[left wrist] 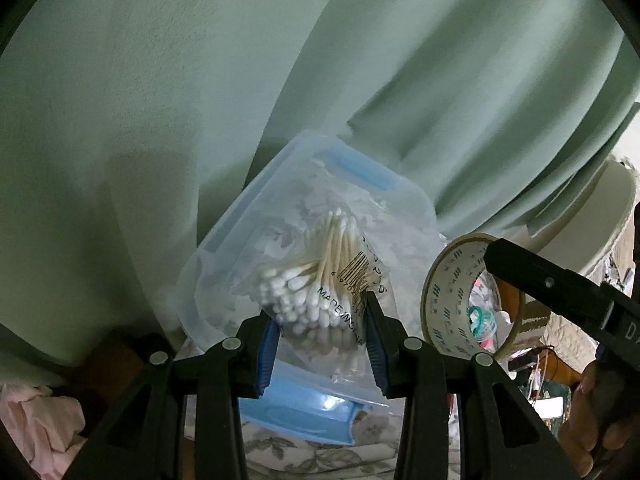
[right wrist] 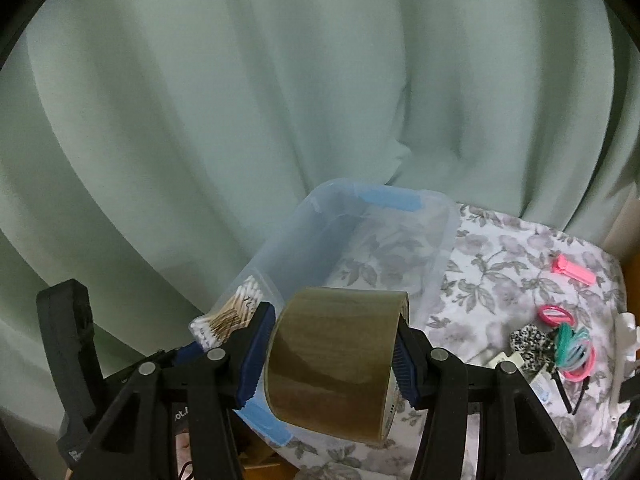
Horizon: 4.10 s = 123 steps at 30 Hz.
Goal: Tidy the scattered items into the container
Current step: 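Carry swab bag and tape roll into the clear box while opening both tools, then move both tools back over the remaining items on the bedspread, then grasp the red claw clip with the left tool while the right tool grasps crumpled paper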
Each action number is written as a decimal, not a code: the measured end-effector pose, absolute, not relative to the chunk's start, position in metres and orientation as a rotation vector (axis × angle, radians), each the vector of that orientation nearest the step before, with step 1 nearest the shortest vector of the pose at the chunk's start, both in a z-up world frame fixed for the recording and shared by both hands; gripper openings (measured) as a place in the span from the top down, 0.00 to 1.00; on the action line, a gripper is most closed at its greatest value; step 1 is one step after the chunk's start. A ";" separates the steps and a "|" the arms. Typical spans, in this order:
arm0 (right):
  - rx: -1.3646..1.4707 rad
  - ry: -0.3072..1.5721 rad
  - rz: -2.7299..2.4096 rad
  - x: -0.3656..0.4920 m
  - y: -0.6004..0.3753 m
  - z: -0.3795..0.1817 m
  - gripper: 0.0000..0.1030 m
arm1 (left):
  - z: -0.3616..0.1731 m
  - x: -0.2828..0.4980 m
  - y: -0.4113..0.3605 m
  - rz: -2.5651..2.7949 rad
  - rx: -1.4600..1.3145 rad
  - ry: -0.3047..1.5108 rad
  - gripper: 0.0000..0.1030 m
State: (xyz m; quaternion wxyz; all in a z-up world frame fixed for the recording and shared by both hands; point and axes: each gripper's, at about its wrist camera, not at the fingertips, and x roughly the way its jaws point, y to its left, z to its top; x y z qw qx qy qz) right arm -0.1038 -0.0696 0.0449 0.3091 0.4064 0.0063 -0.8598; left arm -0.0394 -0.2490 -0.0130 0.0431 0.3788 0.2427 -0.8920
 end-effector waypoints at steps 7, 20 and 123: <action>1.112 0.046 -2.241 -0.116 -0.088 0.027 0.44 | -0.026 -0.048 -0.252 -2.689 1.228 0.730 0.60; 1.078 0.111 -2.220 -0.118 -0.099 0.025 0.46 | -0.034 -0.063 -0.240 -2.669 1.303 0.686 0.59; 1.692 -0.631 -2.624 -0.108 0.288 -0.153 0.18 | -0.168 -0.155 0.064 -2.716 2.060 0.112 0.71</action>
